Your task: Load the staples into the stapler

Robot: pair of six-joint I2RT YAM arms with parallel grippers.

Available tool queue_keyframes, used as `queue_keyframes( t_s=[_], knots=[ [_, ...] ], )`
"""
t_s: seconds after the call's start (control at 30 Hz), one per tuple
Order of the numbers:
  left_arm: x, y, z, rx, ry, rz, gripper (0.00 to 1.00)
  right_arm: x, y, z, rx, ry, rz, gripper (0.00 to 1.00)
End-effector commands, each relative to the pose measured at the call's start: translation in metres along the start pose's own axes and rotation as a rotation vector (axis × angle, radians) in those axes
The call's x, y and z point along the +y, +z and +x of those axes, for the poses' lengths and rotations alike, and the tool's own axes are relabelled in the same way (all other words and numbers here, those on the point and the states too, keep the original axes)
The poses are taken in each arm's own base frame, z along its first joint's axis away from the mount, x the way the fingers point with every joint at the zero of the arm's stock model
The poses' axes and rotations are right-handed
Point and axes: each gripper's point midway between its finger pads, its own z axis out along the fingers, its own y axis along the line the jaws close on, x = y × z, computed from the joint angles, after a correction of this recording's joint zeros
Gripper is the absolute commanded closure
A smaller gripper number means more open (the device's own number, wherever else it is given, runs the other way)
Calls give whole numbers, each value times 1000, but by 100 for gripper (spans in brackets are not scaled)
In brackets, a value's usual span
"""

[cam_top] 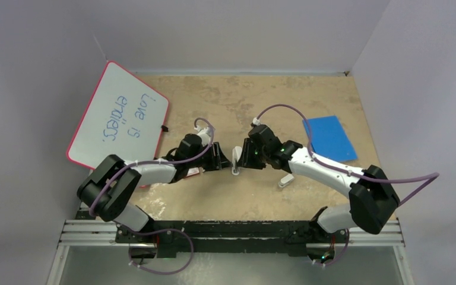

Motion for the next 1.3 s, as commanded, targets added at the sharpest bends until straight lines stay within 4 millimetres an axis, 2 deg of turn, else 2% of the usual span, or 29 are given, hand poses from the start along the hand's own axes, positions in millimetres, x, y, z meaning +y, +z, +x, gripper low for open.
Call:
queue_keyframes(
  t_s=[0.0,0.17,0.47,0.7,0.8,0.97,1.13,1.27],
  knots=[
    [-18,-6,-19,-73,72,60,60,15,-12,-12,-48,-4,-78,76],
    [-21,8,-17,-11,89,79,70,16,-15,-13,-53,-4,-102,77],
    [-23,21,-13,49,131,118,70,18,-16,-11,-48,7,-131,77],
    [-17,29,-3,92,134,140,81,19,-20,-15,-51,2,-146,77],
    [-16,30,3,102,124,159,83,19,-22,-17,-55,3,-151,78],
    [-26,29,5,110,145,228,83,19,-22,-15,-46,7,-160,78],
    [-28,30,11,128,155,273,100,17,-21,-18,-53,18,-153,77],
    [-25,29,16,128,172,278,100,12,-26,-34,-108,22,-102,75]
  ],
)
